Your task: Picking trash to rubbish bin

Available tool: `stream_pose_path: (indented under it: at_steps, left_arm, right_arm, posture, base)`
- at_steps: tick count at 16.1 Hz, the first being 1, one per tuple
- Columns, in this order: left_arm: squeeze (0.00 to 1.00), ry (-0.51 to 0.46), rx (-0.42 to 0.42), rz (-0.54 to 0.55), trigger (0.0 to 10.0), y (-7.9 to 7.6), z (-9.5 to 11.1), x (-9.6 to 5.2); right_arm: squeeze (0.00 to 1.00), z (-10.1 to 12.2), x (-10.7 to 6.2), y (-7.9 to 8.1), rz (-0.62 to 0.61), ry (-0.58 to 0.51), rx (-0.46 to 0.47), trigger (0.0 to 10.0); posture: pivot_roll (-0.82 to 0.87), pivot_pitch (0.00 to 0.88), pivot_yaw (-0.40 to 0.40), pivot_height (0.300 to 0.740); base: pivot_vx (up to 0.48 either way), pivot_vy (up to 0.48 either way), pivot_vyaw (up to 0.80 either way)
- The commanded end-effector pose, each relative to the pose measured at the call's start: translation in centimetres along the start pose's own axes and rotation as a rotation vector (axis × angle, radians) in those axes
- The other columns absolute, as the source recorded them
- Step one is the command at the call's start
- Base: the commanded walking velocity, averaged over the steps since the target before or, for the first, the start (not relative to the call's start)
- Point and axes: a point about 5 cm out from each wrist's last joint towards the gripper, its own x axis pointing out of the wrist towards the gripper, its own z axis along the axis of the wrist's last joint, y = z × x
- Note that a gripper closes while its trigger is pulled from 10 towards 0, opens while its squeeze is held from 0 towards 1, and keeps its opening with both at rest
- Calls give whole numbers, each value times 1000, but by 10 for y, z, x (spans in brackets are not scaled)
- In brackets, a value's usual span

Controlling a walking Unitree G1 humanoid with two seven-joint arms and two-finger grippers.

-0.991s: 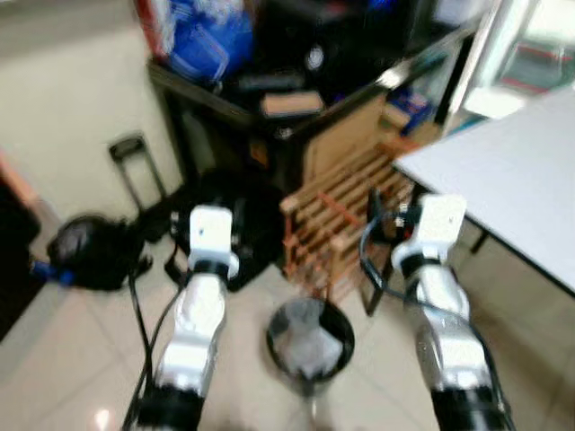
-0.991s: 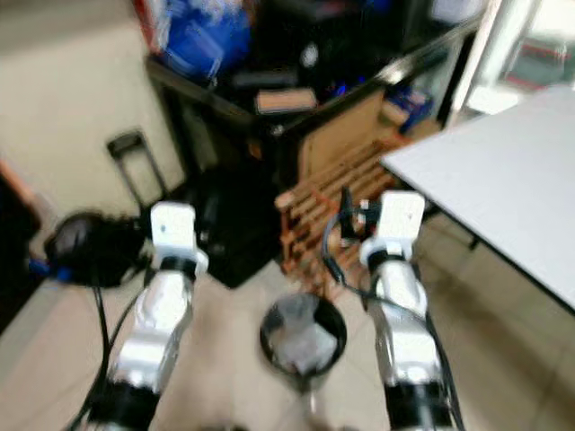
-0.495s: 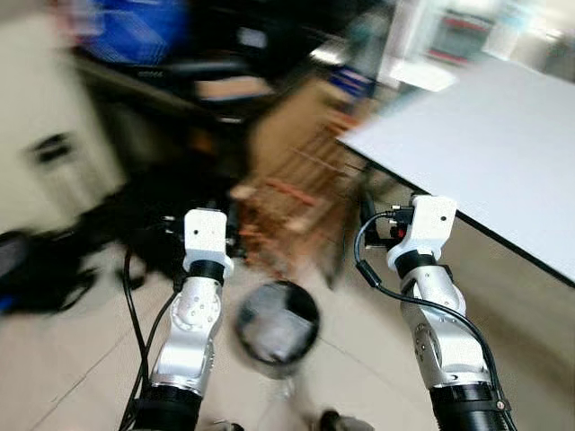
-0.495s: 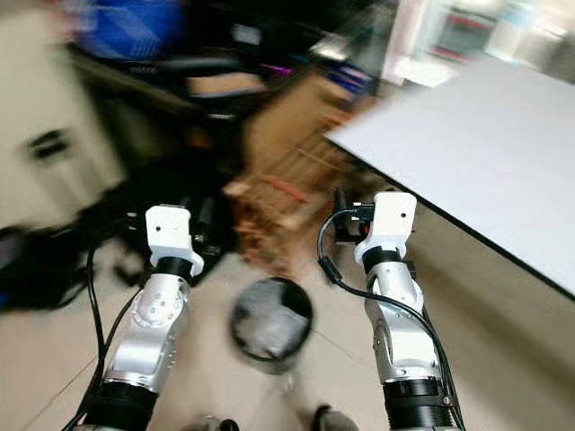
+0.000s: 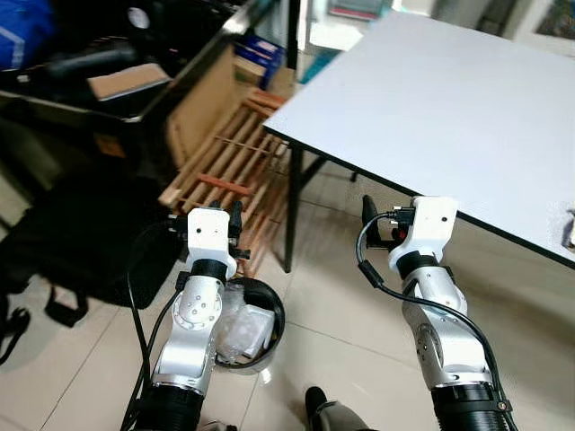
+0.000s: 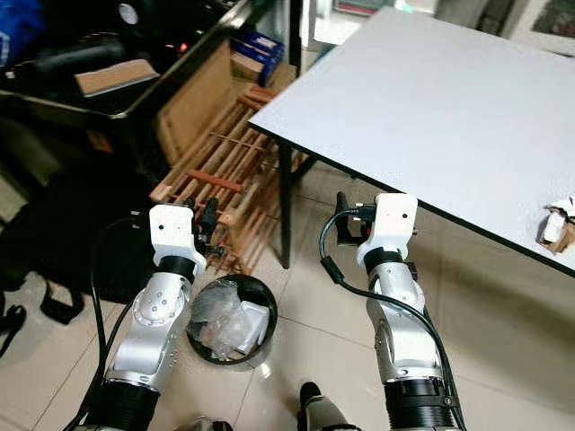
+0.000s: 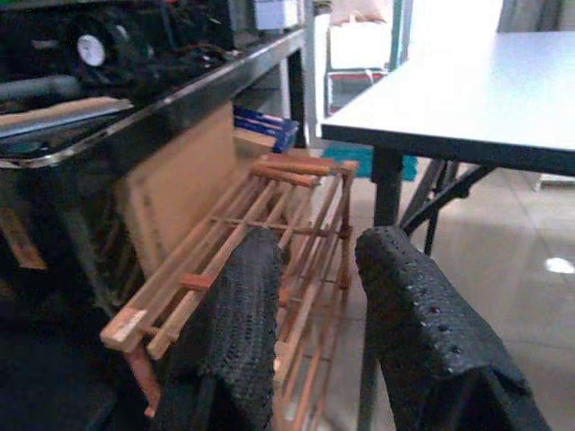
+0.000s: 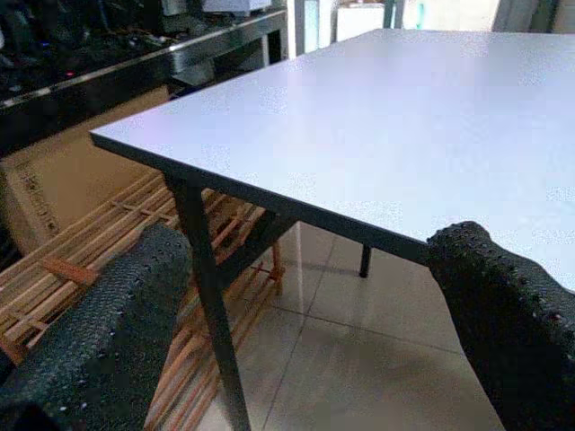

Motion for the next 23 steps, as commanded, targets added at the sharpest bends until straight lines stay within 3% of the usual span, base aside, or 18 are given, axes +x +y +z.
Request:
stream_pose_path:
  at_steps: [1,4,15,19,23]
  left_arm:
    - [0,8,-5,-13,10000,-1,0,0]
    - [0,18,6,6,10000,1,-1,0]
    - [0,11,-4,13,10000,1,0,0]
    - [0,-21,18,7,10000,-1,7,1]
    - [0,-24,31,17,10000,0,7,2]
  right_arm:
    - [0,4,0,0,-7,-7,1,10000]
    - [0,4,1,1,-5,-4,-4,10000]
    - [0,4,2,2,9,-4,-9,10000]
    - [0,4,3,2,11,-5,-8,10000]
    - [0,4,2,3,17,-4,-8,10000]
  posture:
    - [-63,198,34,740]
    - [-61,200,31,740]
    - [-58,199,24,740]
    - [-57,200,23,740]
    - [-58,199,23,740]
  base:
    - [0,0,-800]
    - [0,-102,-800]
    - [0,-44,-218]
    - [0,0,-800]
    - [0,-424,-800]
